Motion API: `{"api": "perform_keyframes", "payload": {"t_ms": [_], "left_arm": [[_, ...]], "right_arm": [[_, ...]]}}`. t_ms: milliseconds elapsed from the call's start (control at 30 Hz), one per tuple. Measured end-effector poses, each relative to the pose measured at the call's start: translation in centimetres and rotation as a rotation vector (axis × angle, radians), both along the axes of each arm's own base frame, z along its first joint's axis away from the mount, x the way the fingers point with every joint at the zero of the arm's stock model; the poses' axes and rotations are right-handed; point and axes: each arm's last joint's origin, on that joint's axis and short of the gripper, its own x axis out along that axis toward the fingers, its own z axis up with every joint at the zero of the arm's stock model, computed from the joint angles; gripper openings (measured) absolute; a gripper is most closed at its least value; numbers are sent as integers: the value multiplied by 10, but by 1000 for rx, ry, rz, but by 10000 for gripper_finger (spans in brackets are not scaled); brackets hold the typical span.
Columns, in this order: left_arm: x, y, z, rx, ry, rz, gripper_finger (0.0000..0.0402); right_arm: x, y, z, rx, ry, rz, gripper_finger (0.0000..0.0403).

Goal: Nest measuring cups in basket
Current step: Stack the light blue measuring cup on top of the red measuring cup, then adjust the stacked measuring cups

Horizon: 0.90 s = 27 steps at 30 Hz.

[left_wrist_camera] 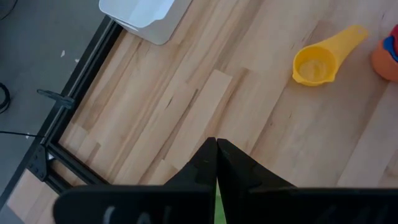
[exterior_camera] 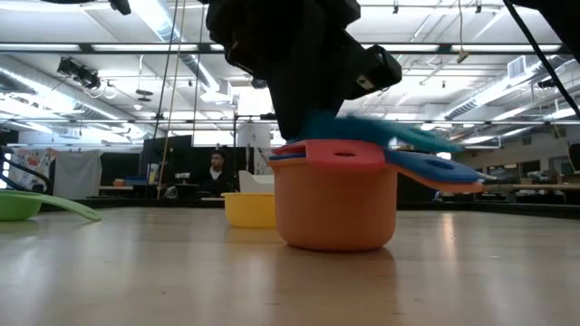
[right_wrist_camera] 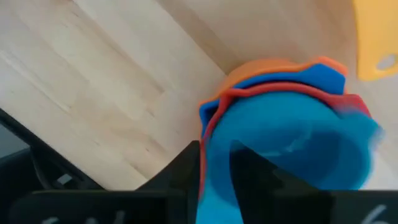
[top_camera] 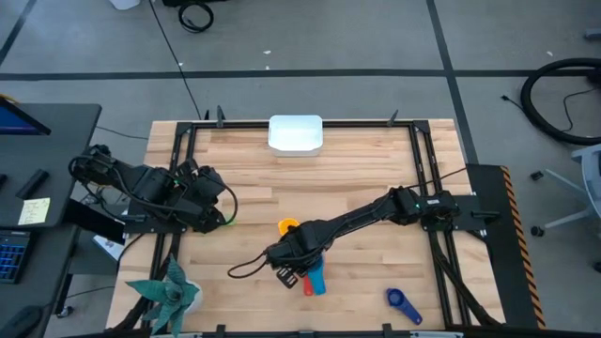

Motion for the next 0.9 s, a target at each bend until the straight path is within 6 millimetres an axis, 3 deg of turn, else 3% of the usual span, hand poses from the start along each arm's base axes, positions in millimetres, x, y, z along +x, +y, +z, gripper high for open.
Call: {"api": "perform_keyframes", "payload": {"t_ms": [200,433,600,767,900], "left_arm": [[0,0,0,0,0,-1,11],[0,0,0,0,1,-1,11],[0,-1,-1,-30,15,-9,11],[-2,-5,-3,-175,70,-16,11],[-3,-13,-3,-227,69,-11,11]], "right_arm": [[1,-2,0,-1,-20,92,123],[5,-15,4,125,-12,123,125],[9,-17,25,122,-113,157,126],[11,-17,51,107,-211,206,126],[-4,-21,76,40,-249,203,126]]}}
